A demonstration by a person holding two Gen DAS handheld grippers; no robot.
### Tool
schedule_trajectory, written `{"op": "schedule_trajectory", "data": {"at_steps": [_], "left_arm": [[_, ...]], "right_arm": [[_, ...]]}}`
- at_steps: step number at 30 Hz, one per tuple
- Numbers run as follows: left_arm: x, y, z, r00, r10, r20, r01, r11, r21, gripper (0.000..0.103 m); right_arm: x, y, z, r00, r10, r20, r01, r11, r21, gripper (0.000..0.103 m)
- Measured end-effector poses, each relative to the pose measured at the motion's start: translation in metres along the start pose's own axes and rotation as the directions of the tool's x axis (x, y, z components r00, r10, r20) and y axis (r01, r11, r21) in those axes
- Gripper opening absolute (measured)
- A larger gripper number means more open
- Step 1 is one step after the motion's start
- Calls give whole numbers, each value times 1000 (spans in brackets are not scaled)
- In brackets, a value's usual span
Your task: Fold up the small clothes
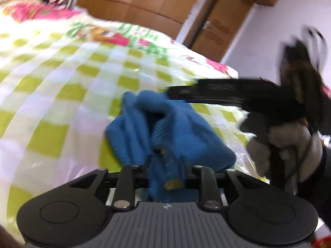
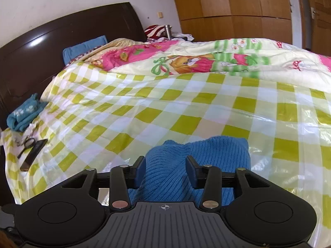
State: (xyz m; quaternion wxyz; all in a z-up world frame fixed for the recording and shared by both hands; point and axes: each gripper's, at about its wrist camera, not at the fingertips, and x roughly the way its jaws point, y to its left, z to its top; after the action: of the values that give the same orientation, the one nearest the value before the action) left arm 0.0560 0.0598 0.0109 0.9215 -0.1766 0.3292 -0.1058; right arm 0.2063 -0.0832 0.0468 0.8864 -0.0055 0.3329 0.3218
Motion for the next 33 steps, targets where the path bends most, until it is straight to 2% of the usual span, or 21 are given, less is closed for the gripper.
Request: {"op": "schedule_trajectory", "data": {"at_steps": [2, 5, 6, 7, 8, 9, 11, 15, 17, 19, 20, 23, 25, 29, 31, 33], "left_arm": [[10, -8, 1, 1000, 29, 0, -29, 999, 18, 45], [29, -11, -1, 998, 60, -35, -58, 998, 38, 44], [34, -10, -4, 996, 70, -57, -68, 997, 41, 39], [38, -8, -6, 995, 65, -70, -63, 997, 33, 34], [39, -5, -7, 995, 49, -82, -48, 999, 11, 29], [37, -1, -7, 996, 34, -86, -35, 999, -16, 26], [28, 4, -8, 997, 18, -72, -22, 998, -55, 23], [23, 16, -13, 996, 3, -93, -14, 992, -123, 23], [27, 21, -17, 992, 9, -123, -26, 990, -139, 23], [24, 21, -15, 992, 5, -126, -23, 989, -146, 24], [20, 20, -13, 993, 12, -118, -28, 990, -139, 25], [9, 24, -11, 992, 10, -124, -28, 988, -149, 25], [4, 27, -8, 992, -7, -128, -16, 985, -173, 25], [-10, 25, -6, 995, 17, -97, -32, 987, -158, 29], [-8, 25, -6, 994, 12, -104, -29, 987, -160, 33], [-1, 23, -3, 992, 10, -129, -31, 986, -162, 35]], "right_arm": [[15, 1, 6, 999, 7, -45, -7, 1000, -13, 53], [37, 15, 11, 997, -2, -80, -6, 995, -101, 54], [44, 24, 11, 995, -30, -91, 16, 987, -157, 53], [52, 31, 9, 993, -74, -90, 54, 976, -210, 47], [61, 36, 8, 988, -113, -104, 85, 965, -249, 17], [69, 36, 9, 984, -129, -123, 96, 964, -249, 4], [74, 31, 17, 985, -111, -134, 87, 981, -173, 6], [61, 27, 33, 998, -37, -50, 34, 998, -46, 6], [81, 26, 25, 994, -24, -106, 21, 999, -32, 8], [116, 23, 5, 968, -24, -250, 13, 999, -46, 9], [117, 22, 0, 972, -27, -232, 17, 999, -48, 11], [91, 17, 13, 986, 14, -165, -12, 1000, 16, 20], [61, 12, 23, 995, 42, -91, -40, 999, 29, 20], [-11, 3, 18, 999, 27, 36, -25, 998, -54, 38], [-42, 2, -1, 999, 11, 51, -4, 991, -130, 41], [-60, 3, -25, 999, -23, 33, 29, 978, -207, 41]]}}
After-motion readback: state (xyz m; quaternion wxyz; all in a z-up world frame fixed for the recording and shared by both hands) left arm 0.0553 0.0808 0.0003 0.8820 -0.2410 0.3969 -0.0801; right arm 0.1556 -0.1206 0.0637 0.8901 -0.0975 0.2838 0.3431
